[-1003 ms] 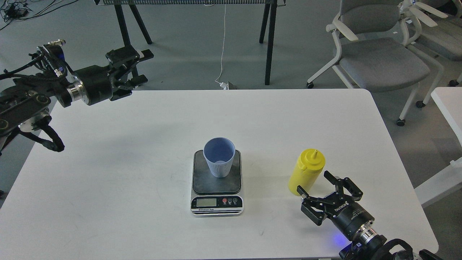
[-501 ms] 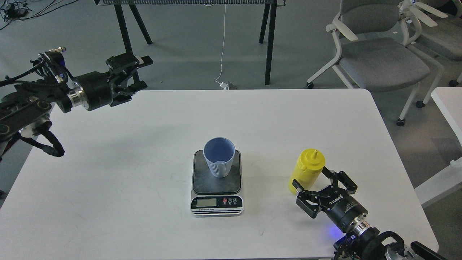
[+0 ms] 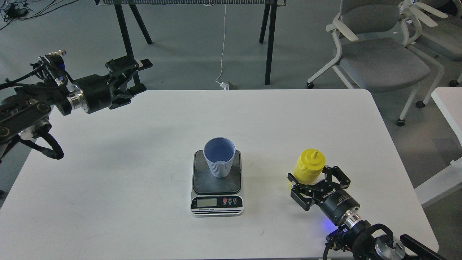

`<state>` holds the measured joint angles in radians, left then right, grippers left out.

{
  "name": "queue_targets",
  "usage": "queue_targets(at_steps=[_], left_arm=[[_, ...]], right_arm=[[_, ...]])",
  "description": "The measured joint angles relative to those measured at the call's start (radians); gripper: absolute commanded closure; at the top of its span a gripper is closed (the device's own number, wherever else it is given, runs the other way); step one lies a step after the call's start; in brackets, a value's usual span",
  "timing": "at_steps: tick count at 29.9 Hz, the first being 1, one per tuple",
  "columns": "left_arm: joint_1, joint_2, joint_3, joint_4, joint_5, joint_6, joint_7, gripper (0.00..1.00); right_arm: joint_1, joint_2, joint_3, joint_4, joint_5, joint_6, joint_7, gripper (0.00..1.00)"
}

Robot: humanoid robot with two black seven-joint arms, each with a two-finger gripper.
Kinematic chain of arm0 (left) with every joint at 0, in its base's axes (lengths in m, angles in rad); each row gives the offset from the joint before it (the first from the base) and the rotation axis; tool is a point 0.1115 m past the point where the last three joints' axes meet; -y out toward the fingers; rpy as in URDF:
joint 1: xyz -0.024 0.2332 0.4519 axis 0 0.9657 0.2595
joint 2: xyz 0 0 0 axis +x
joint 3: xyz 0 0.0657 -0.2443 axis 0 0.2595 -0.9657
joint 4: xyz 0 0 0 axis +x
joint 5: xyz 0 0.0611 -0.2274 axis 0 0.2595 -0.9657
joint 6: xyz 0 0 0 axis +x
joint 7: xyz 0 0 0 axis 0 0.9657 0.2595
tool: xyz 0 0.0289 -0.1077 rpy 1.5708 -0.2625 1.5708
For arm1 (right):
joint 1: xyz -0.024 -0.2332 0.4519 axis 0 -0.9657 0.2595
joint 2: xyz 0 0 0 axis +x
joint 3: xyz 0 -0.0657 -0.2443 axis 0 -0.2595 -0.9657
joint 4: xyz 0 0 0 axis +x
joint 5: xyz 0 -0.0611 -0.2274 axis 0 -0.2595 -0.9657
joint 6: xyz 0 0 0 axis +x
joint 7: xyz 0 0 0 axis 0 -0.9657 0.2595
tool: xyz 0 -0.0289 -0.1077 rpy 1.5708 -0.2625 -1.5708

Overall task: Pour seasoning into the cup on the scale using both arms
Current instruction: 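Close the right gripper around the yellow bottle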

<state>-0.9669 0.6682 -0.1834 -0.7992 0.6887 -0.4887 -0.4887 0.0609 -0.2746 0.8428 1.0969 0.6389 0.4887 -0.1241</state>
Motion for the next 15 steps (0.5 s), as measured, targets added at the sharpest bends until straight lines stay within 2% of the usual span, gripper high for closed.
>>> queue_targets(at_steps=[2, 5, 6, 15], left_arm=[[0.000, -0.001, 0.001, 0.000, 0.000, 0.000, 0.000, 0.01], [0.005, -0.001, 0.002, 0.000, 0.000, 0.000, 0.000, 0.01], [0.009, -0.001, 0.002, 0.000, 0.000, 0.000, 0.000, 0.01], [0.025, 0.002, -0.001, -0.001, 0.000, 0.000, 0.000, 0.01]], right_arm=[[0.001, 0.006, 0.000, 0.000, -0.015, 0.000, 0.000, 0.55], [0.002, 0.012, -0.001, 0.000, -0.032, 0.000, 0.003, 0.81], [0.002, 0.014, 0.000, 0.000, -0.037, 0.000, 0.003, 0.86], [0.010, 0.016, 0.023, 0.031, -0.088, 0.000, 0.013, 0.98]])
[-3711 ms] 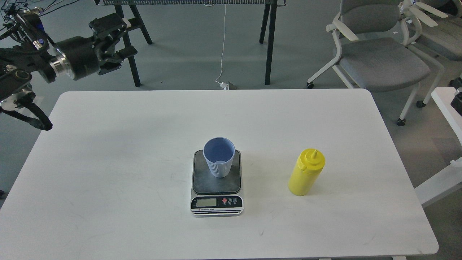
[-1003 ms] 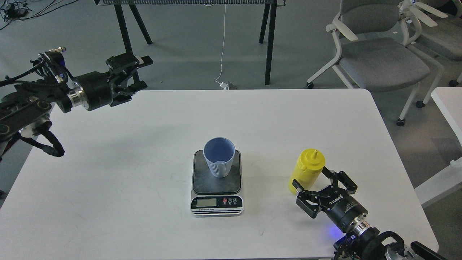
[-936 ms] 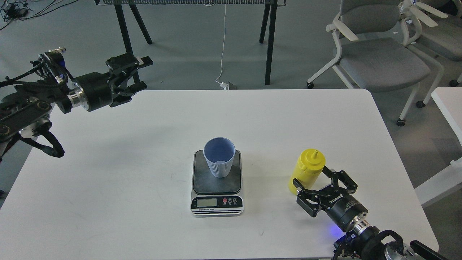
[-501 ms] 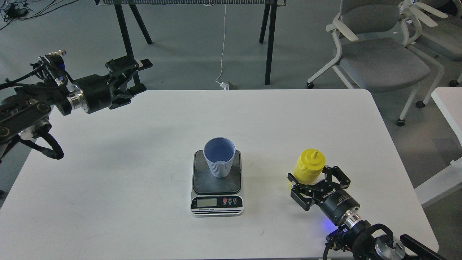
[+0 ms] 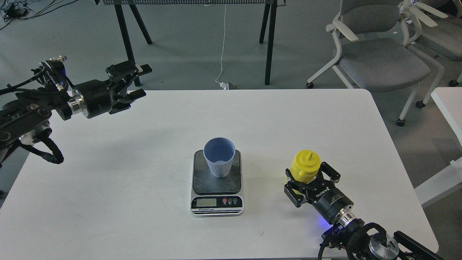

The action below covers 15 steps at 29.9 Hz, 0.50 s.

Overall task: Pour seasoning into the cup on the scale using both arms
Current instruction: 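Close the right gripper around the yellow bottle, then lift the yellow bottle with the right gripper toward the cup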

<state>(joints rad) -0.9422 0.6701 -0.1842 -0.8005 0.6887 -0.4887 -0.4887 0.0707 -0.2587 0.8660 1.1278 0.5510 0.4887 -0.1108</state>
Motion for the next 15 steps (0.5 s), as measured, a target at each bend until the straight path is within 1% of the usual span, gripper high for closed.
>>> queue_targets(at_steps=[5, 7, 8, 11, 13, 15], left_arm=[[0.002, 0.005, -0.002, -0.001, 0.000, 0.000, 0.000, 0.01], [0.002, 0.005, -0.002, -0.002, 0.000, 0.000, 0.000, 0.01], [0.002, 0.006, -0.003, -0.002, 0.000, 0.000, 0.000, 0.01], [0.002, 0.009, -0.003, -0.004, -0.001, 0.000, 0.000, 0.01], [0.002, 0.009, -0.003, -0.006, -0.002, 0.000, 0.000, 0.01], [0.003, 0.010, -0.003, -0.006, -0.003, 0.000, 0.000, 0.01]], right_arm=[[0.074, -0.058, 0.086, 0.086, -0.012, 0.000, 0.001, 0.98], [0.146, -0.106, 0.103, 0.115, -0.041, -0.002, 0.004, 0.98], [0.196, -0.139, 0.106, 0.127, -0.068, -0.021, 0.009, 0.98], [0.369, -0.242, 0.081, 0.133, -0.189, -0.166, 0.044, 0.98], [0.516, -0.304, 0.008, 0.120, -0.291, -0.280, 0.071, 0.98], [0.653, -0.334, -0.091, 0.101, -0.373, -0.364, 0.091, 0.98]])
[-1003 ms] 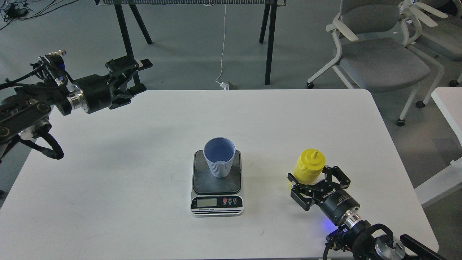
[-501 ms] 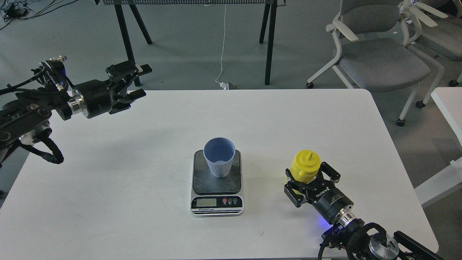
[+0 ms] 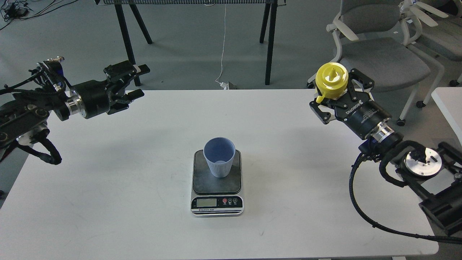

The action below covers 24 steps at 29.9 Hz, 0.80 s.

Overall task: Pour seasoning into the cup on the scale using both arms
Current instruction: 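Lift the yellow bottle with the right gripper toward the cup, then tilt the bottle nozzle-down over the cup and squeeze out seasoning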

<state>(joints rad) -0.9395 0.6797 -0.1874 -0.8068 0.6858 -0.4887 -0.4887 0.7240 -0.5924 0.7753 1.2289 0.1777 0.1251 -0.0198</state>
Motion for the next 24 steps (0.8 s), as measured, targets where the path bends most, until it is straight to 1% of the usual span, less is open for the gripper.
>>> queue_targets(at_steps=[5, 7, 9, 13, 17, 24], left_arm=[[0.001, -0.005, -0.001, -0.001, 0.000, 0.000, 0.000, 0.01], [0.001, -0.007, -0.001, -0.001, 0.000, 0.000, 0.000, 0.01], [0.000, -0.007, -0.001, -0.001, 0.000, 0.000, 0.000, 0.01], [0.000, -0.007, -0.001, 0.000, 0.000, 0.000, 0.000, 0.01], [0.000, -0.007, 0.000, 0.001, 0.000, 0.000, 0.000, 0.01], [0.000, -0.009, -0.001, 0.003, 0.000, 0.000, 0.000, 0.01]], right_arm=[[0.312, -0.004, -0.289, -0.017, -0.210, -0.186, 0.047, 0.98], [0.389, 0.014, -0.374, -0.019, -0.288, -0.244, 0.054, 0.98], [0.444, 0.049, -0.445, -0.025, -0.357, -0.279, 0.055, 0.98], [0.540, 0.146, -0.582, -0.051, -0.475, -0.315, 0.057, 0.98], [0.609, 0.208, -0.717, -0.082, -0.549, -0.325, 0.054, 0.98], [0.627, 0.330, -0.850, -0.113, -0.643, -0.365, 0.053, 0.98]])
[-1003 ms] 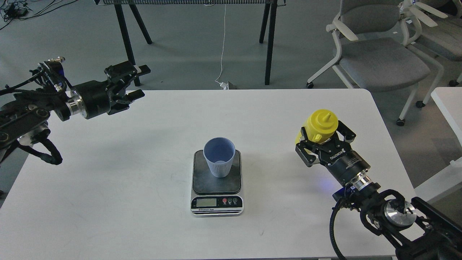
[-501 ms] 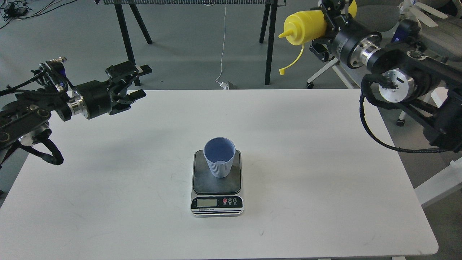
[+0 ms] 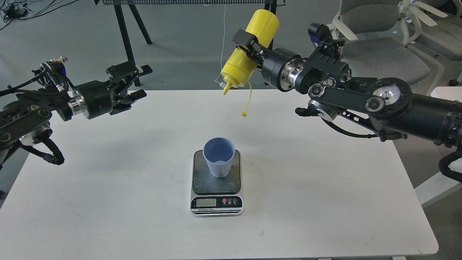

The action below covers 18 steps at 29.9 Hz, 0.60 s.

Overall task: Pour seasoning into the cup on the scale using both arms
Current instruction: 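Tilt the bottle nozzle-down over the cup and squeeze out seasoning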

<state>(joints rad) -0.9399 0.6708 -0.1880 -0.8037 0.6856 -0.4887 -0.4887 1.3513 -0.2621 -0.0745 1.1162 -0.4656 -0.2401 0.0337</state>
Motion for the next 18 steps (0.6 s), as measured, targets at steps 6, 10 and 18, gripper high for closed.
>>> queue_targets(at_steps=[6, 10, 18], left_arm=[[0.000, 0.003, -0.001, 0.000, 0.000, 0.000, 0.000, 0.01], [-0.001, -0.001, -0.001, 0.000, 0.000, 0.000, 0.000, 0.01], [0.001, -0.006, -0.001, 0.000, 0.000, 0.000, 0.000, 0.01]], right_arm=[[0.000, 0.045, -0.097, -0.013, -0.055, -0.007, -0.002, 0.98], [0.002, 0.074, -0.146, -0.014, -0.090, -0.018, -0.005, 0.98], [0.026, 0.110, -0.215, -0.031, -0.107, -0.033, -0.008, 0.98]])
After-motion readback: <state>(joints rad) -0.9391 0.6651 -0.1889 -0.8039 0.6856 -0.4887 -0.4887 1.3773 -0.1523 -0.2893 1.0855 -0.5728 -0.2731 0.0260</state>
